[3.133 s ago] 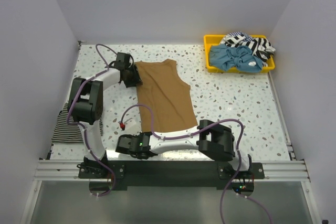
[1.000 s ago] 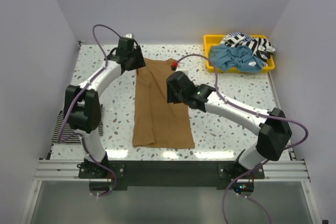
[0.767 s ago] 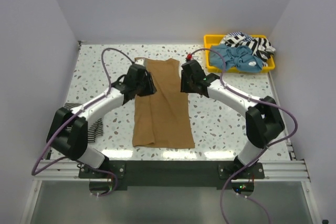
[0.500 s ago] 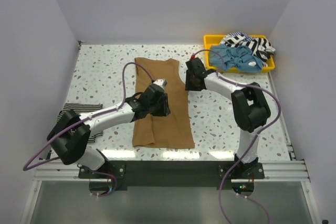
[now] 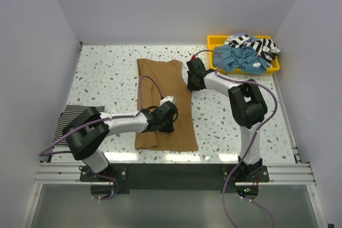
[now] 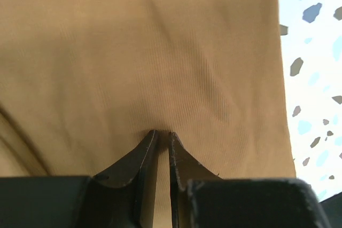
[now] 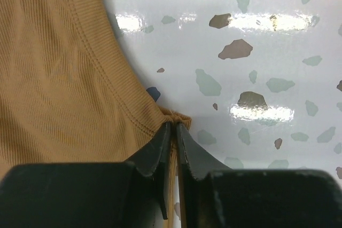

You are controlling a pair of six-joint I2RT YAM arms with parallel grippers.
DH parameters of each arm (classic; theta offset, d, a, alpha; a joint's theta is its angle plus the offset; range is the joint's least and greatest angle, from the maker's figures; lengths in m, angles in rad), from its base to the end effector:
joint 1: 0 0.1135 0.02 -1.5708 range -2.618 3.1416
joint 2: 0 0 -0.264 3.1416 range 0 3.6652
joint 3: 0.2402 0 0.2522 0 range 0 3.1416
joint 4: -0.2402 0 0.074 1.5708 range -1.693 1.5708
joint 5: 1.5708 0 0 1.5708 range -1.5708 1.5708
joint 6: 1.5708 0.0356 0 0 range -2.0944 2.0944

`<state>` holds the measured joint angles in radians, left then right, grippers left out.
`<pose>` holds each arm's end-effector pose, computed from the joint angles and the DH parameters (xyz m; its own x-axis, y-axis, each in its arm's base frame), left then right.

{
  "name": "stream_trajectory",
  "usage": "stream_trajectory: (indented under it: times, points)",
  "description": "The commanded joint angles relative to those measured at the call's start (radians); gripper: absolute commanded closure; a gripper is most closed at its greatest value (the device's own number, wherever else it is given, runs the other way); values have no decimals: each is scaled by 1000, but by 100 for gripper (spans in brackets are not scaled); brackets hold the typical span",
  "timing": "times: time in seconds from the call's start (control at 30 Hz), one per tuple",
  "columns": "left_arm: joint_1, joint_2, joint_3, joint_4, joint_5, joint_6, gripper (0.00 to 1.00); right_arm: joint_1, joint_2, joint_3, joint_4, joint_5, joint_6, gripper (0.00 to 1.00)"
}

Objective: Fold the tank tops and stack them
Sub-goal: Fold the tank top

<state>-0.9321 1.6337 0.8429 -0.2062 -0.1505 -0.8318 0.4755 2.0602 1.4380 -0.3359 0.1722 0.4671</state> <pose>0.1896 -0.2464 0.1533 -0.8881 -0.0298 -0.4587 0.1319 0.9394 -0.3164 0.3947 0.1964 0.1633 -0.8131 0.0804 -0.5766 0.0031 0.9910 0.1338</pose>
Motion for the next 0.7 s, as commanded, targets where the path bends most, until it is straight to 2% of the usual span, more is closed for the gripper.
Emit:
stream_trajectory:
  times: [0.0, 0.13, 0.33, 0.43, 0.57, 0.67]
  points:
    - [-16, -43, -41, -70, -46, -32, 82, -14, -8, -8, 6, 45, -10, 91]
    - [-36, -63, -71, -114, -9, -4, 82, -14, -37, -31, -5, 75, -13, 96]
    - [-80, -64, -106, -136, 29, 8, 82, -18, -104, -114, -2, 119, -8, 96]
    - [-99, -84, -113, -140, 43, 25, 78, -17, -117, -132, 8, 118, -16, 94]
    - [-100, -118, -38, -180, 20, 80, 64, -18, -107, -114, 31, 83, -42, 90]
    - [-134, -158, 33, -183, 12, 91, 50, -18, -117, -113, 49, 63, -56, 77]
